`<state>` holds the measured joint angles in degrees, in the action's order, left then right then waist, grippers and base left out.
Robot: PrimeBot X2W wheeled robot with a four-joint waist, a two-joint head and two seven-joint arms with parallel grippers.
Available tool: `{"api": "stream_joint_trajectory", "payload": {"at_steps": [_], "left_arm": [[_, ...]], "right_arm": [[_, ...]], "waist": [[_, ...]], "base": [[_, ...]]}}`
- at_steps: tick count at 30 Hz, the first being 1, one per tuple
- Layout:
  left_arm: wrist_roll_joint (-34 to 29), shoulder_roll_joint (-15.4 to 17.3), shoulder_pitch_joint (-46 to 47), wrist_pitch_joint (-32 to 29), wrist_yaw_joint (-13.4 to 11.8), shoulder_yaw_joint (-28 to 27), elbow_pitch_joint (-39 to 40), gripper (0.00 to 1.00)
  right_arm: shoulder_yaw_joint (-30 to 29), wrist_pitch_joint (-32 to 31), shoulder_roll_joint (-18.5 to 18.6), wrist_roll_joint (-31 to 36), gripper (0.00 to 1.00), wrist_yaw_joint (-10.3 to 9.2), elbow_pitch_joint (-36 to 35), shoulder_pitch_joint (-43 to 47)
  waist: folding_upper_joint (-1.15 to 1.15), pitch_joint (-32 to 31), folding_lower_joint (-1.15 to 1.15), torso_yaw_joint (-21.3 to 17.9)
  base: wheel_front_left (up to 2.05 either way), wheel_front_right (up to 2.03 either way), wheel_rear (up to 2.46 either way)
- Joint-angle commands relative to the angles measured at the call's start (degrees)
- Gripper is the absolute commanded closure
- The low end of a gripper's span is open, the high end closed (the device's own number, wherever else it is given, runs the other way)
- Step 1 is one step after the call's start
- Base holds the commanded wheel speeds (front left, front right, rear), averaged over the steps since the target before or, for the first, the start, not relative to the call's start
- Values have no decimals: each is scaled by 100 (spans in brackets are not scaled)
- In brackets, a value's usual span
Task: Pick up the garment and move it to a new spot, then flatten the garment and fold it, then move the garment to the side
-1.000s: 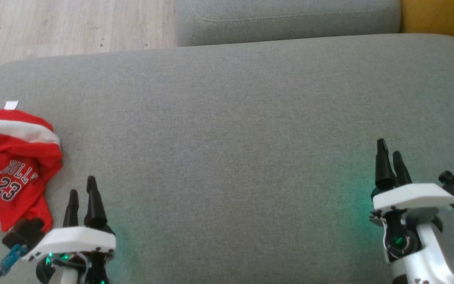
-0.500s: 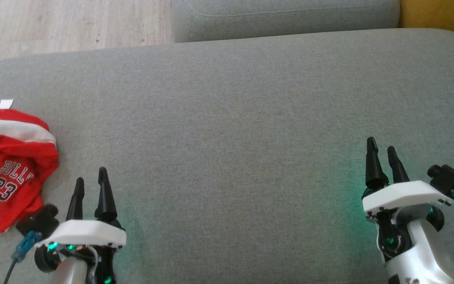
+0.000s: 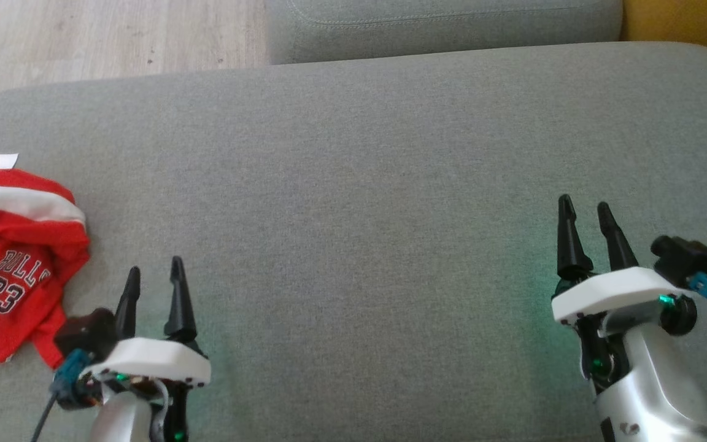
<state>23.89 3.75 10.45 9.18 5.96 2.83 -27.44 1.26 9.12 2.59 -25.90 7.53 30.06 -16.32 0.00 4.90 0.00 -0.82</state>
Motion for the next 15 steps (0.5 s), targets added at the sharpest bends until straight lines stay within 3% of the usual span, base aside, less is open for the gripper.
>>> {"api": "stream_joint_trajectory", "payload": {"at_steps": [1,15], "left_arm": [[-204,68,338,90,-44,-72,137,0],[-1155,6,259,345,-376,-47,-225,0]], "right_arm": [[127,99,20,223,0,-3,-163,-314],[240,352,25,1507,0,-4,290,-229]], "waist": [[0,-4,0,-3],[0,-73,0,-6]], "base": [[0,0,0],[0,0,0]]}}
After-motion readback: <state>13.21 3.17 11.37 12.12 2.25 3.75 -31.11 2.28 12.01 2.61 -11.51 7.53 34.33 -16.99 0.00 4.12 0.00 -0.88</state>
